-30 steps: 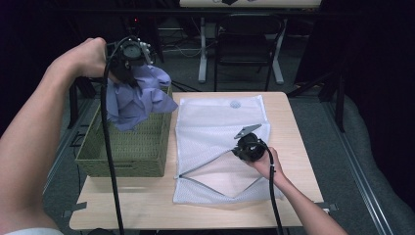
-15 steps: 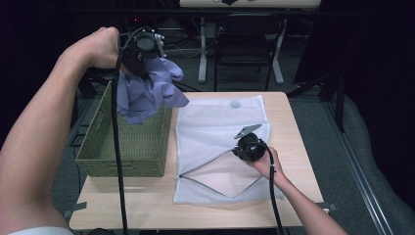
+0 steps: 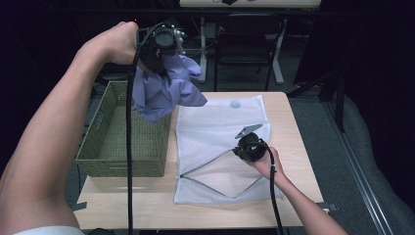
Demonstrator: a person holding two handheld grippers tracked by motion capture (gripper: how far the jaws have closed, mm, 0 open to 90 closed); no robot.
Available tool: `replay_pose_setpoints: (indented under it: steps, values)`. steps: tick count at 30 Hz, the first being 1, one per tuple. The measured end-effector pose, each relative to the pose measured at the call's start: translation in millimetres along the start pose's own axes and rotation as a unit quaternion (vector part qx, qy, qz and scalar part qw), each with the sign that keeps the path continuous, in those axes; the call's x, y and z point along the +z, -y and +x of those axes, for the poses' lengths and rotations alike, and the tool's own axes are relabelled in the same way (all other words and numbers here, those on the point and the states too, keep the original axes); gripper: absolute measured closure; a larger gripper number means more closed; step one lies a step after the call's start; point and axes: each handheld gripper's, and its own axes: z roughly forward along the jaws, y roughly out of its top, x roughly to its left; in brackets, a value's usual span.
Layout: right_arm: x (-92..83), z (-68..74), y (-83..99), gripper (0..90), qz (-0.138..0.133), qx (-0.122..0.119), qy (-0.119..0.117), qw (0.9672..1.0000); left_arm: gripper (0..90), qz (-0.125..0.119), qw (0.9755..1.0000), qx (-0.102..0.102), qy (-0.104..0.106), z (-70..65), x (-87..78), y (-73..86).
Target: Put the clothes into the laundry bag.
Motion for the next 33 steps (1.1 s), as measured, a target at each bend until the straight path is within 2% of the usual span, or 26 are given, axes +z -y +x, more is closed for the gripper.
replay_pose_setpoints:
  steps: [7,12,14,18,25,29,33]
  values:
    - [-0.1,-0.7,0.2,88.4,-0.001,0.0,0.0,1.0,79.1,-0.017,0.9997,0.015,0.001,-3.0,-2.3,-16.7]
    - [-1.1,-1.1,0.5,88.4,-0.002,0.001,0.0,1.0,79.1,-0.029,0.9991,0.026,0.017,-6.3,3.4,-27.1]
    - [-2.0,-0.5,0.7,88.4,-0.001,0.008,-0.001,1.0,79.1,-0.034,0.9987,0.029,0.024,-8.9,7.9,-30.4]
    - [-2.9,-2.2,1.3,88.4,-0.003,0.004,0.0,1.0,79.0,-0.048,0.9972,0.038,0.042,-13.8,16.8,-35.1]
    - [-3.1,-2.5,1.5,88.5,-0.003,0.005,0.002,1.0,78.9,-0.047,0.9954,0.057,0.061,-23.3,31.3,-43.2]
    - [-3.2,-2.6,1.5,88.6,-0.004,0.006,0.002,1.0,78.9,-0.046,0.9932,0.073,0.078,-29.9,40.9,-45.1]
    - [-3.1,-2.7,1.4,88.6,-0.005,0.006,0.002,1.0,78.8,-0.047,0.9916,0.078,0.092,-35.7,49.4,-44.5]
